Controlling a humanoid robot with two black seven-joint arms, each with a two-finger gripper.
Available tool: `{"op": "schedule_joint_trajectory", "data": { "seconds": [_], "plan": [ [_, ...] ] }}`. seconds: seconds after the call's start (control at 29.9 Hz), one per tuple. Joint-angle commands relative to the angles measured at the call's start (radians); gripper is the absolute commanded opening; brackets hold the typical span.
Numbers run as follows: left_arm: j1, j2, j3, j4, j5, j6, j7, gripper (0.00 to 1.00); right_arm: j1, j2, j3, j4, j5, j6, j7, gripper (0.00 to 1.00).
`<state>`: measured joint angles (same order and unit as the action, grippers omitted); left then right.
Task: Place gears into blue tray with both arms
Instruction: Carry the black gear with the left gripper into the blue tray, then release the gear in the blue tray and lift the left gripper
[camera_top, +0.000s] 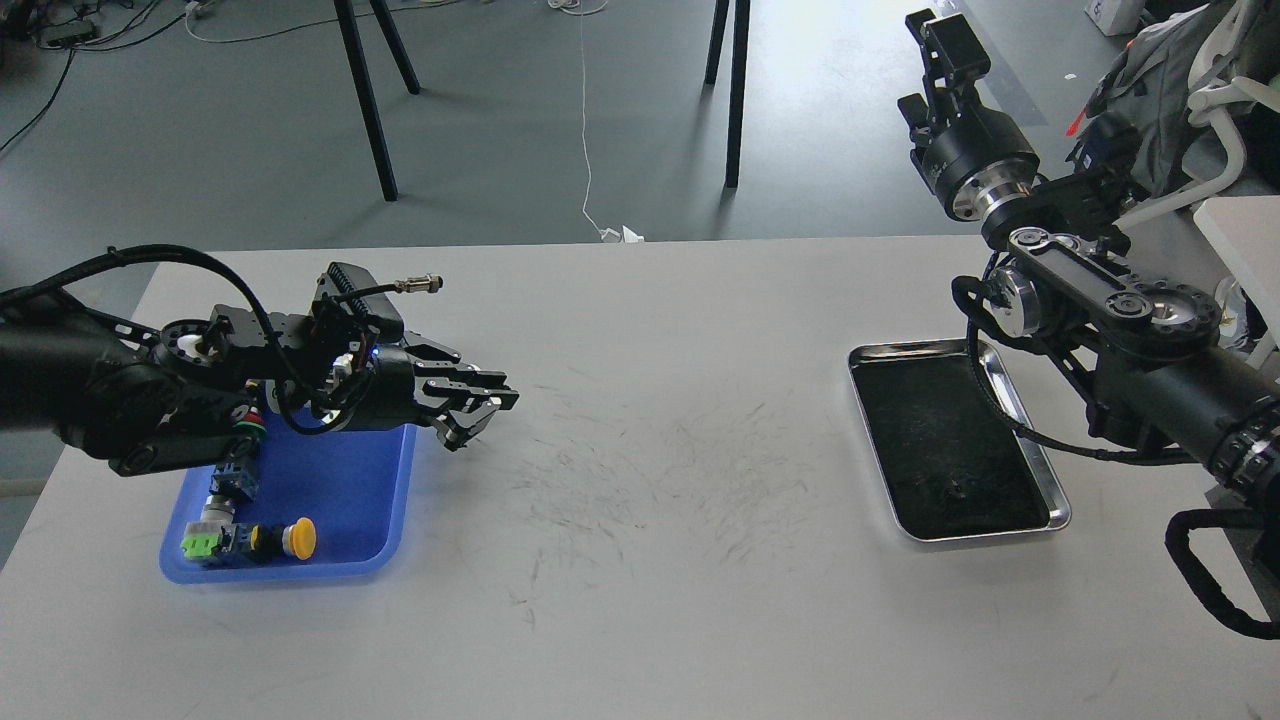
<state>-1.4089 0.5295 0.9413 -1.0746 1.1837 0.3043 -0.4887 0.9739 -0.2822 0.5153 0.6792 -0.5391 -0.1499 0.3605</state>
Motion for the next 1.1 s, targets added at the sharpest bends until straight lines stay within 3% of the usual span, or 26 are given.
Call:
{"op": "schedule_joint_trajectory", "data": {
  "seconds": [0.0, 0.23, 0.63, 1.07],
  "plan": [
    [-0.001, 0.073, 0.010, -0.005, 0.020, 0.003, 0.000, 0.15, -0.020, 0.000, 0.025, 0.000, 0.016, -0.003, -0.002, 0.96],
    [0.014, 0.188, 0.005, -0.010, 0.112, 0.004, 0.000, 0.16, -0.073, 0.001, 0.072, 0.011, 0.080, -0.002, 0.000, 0.97],
    [0.148, 0.179, -0.009, 0.099, 0.111, 0.012, 0.000, 0.16, -0.118, 0.012, 0.117, 0.008, 0.079, 0.012, 0.000, 0.97],
    [0.183, 0.181, -0.042, 0.145, 0.113, 0.010, 0.000, 0.19, -0.118, 0.015, 0.115, 0.010, 0.079, 0.007, 0.000, 0.97]
  ]
}}
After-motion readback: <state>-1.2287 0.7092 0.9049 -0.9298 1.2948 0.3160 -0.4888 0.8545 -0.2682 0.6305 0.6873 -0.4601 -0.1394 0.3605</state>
